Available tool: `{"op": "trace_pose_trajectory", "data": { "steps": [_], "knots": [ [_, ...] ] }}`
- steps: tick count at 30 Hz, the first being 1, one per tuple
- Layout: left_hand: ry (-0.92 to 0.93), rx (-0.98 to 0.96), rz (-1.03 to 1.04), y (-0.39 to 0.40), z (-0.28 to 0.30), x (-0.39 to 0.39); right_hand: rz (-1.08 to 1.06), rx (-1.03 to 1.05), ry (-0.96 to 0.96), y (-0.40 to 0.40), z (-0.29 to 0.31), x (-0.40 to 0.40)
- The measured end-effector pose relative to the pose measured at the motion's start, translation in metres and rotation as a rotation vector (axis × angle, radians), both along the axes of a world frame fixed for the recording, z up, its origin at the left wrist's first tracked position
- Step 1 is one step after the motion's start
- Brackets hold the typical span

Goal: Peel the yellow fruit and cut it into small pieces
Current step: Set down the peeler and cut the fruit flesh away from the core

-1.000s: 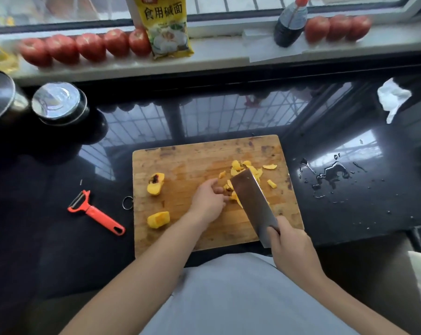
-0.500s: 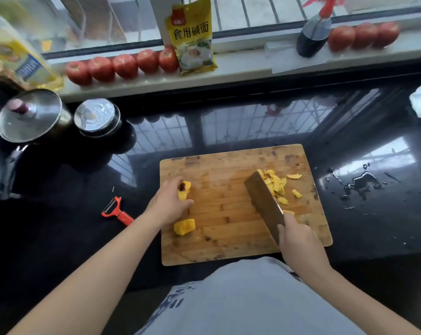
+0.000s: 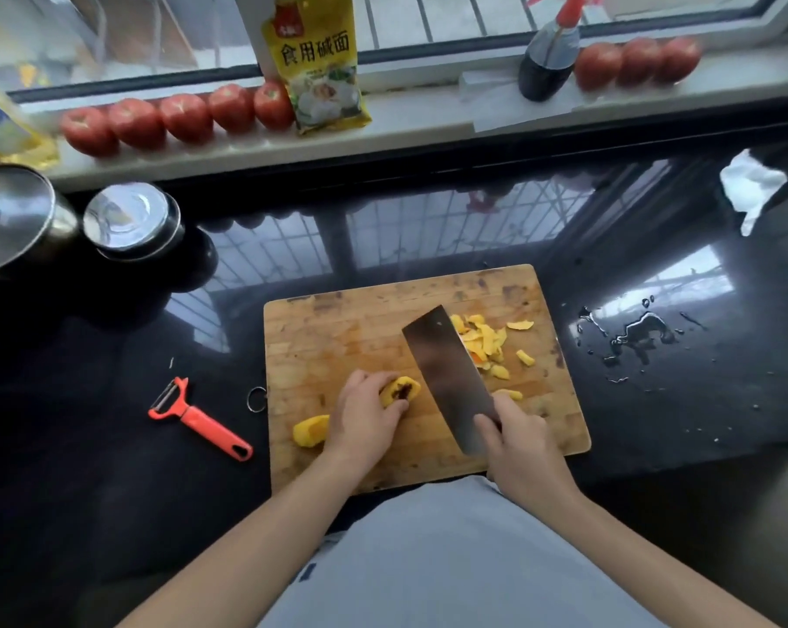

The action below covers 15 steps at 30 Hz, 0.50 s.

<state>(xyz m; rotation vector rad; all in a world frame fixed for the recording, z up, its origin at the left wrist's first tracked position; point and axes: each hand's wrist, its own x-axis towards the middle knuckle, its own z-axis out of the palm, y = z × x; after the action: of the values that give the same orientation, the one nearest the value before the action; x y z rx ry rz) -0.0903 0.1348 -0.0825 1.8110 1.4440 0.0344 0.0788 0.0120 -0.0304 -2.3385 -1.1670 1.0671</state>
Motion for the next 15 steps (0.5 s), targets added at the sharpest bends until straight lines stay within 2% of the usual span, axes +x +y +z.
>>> {"op": "trace_pose_trajectory", "data": {
  "steps": [6,11,15],
  "knots": [
    [-0.131,-0.165,0.307,-0.002,-0.008,-0.003,-0.162,0.051,0.259,0.014,-0.02,0.003],
    [-0.176,-0.244,0.419,0.003,-0.005,0.0,-0.295,0.055,0.364,0.026,-0.025,0.002],
    [-0.181,-0.238,0.418,0.002,-0.005,0.003,-0.382,0.003,0.469,0.041,-0.025,0.001]
  ]
}}
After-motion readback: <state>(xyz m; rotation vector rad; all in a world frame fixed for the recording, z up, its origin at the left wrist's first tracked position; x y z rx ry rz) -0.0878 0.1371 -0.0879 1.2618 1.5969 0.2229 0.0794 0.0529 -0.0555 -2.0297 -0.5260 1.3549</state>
